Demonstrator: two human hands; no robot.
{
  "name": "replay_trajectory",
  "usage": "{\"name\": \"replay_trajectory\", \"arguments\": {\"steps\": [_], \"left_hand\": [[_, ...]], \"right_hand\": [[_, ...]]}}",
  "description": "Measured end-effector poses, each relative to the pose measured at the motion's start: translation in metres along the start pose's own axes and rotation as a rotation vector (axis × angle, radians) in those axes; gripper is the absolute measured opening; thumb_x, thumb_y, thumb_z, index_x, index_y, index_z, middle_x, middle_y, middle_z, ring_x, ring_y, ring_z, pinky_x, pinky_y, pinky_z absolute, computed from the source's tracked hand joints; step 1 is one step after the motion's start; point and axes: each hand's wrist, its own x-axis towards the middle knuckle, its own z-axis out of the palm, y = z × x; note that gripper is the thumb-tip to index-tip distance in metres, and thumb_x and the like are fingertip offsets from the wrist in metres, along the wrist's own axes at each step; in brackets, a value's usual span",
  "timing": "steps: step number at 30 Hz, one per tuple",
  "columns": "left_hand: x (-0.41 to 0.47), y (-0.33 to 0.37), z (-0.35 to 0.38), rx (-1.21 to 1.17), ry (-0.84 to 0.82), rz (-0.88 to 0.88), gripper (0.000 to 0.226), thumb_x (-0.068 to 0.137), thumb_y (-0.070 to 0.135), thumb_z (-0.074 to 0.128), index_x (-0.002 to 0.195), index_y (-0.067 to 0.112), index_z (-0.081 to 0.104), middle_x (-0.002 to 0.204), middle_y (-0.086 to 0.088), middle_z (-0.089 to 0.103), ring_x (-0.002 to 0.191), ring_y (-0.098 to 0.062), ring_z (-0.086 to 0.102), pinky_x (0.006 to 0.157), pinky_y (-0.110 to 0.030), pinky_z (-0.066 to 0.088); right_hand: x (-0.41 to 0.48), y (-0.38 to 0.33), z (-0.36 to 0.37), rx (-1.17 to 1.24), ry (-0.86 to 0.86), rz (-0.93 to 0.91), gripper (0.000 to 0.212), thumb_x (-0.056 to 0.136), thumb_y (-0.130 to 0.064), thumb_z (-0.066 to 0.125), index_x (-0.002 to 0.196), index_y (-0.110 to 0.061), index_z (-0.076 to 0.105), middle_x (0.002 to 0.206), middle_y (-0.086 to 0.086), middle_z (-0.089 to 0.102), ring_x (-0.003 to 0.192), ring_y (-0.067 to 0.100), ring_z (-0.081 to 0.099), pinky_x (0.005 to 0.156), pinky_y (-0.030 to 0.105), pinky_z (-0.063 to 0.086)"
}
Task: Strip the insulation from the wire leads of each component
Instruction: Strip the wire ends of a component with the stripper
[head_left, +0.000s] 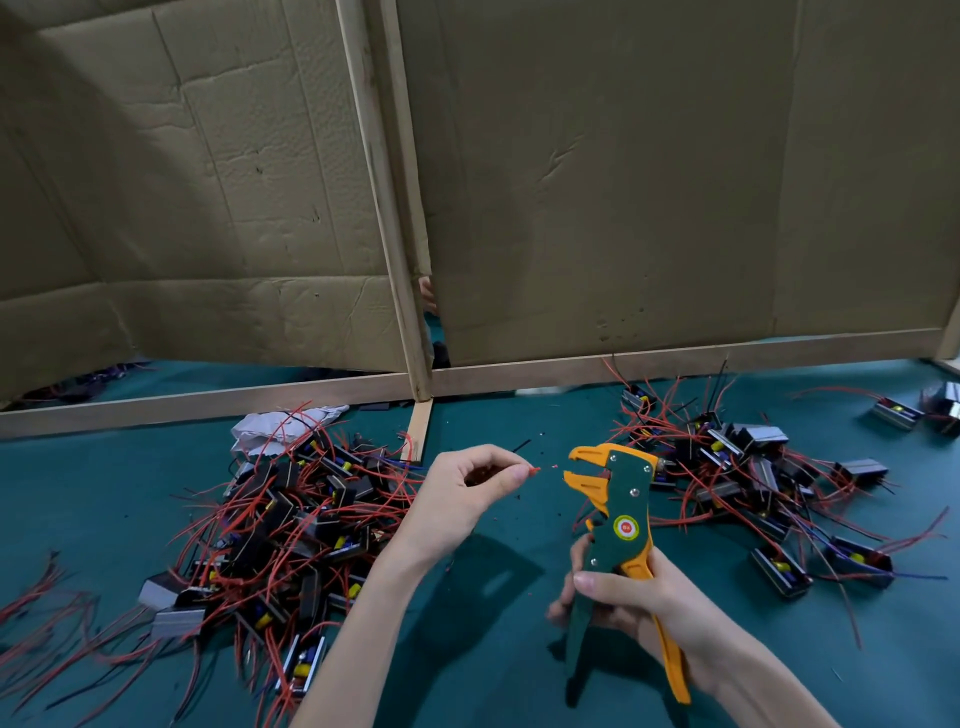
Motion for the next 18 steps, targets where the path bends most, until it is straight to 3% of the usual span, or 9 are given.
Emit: {"name": "replay_trajectory", "arguments": {"steps": [4, 9, 12, 18], "left_hand": [[-0.0005, -0.0009, 0.0017, 0.012, -0.042, -0.018, 0.012, 0.087, 0.025, 0.068, 0.078, 0.03, 0.074, 0.075, 0.004, 0.065, 0.068, -0.004, 0.05, 0.066, -0.013, 0.039], [-0.0004, -0.0015, 0.0039, 0.015, -0.085, -0.036, 0.01, 0.084, 0.036, 0.066, 0.08, 0.031, 0.074, 0.078, -0.021, 0.062, 0.073, -0.016, 0.046, 0.07, -0.027, 0.036], [-0.0013, -0.0004, 0.0044, 0.003, -0.11, -0.037, 0.011, 0.087, 0.031, 0.066, 0.08, 0.029, 0.074, 0.071, -0.005, 0.056, 0.067, -0.014, 0.039, 0.06, -0.022, 0.032], [-0.0027, 0.0037, 0.0022, -0.01, -0.123, -0.062, 0.017, 0.089, 0.021, 0.065, 0.078, 0.029, 0.075, 0.085, -0.02, 0.067, 0.079, -0.017, 0.047, 0.076, -0.033, 0.036]], "right_hand": [[-0.0016, 0.0004, 0.0018, -0.042, -0.04, -0.002, 0.019, 0.069, -0.003, 0.075, 0.084, -0.004, 0.064, 0.078, 0.026, 0.063, 0.081, 0.042, 0.066, 0.081, 0.047, 0.055], [-0.0027, -0.0012, 0.0018, -0.064, -0.067, 0.018, 0.019, 0.069, -0.004, 0.077, 0.082, -0.003, 0.063, 0.078, 0.027, 0.061, 0.074, 0.041, 0.064, 0.072, 0.048, 0.054], [-0.0033, -0.0011, 0.0029, -0.077, -0.082, 0.022, 0.023, 0.067, -0.008, 0.08, 0.081, -0.003, 0.064, 0.078, 0.026, 0.06, 0.075, 0.04, 0.063, 0.071, 0.047, 0.054], [-0.0036, -0.0006, 0.0024, -0.108, -0.082, 0.037, 0.024, 0.065, -0.012, 0.083, 0.08, -0.004, 0.066, 0.076, 0.025, 0.059, 0.071, 0.037, 0.063, 0.068, 0.045, 0.054]]}}
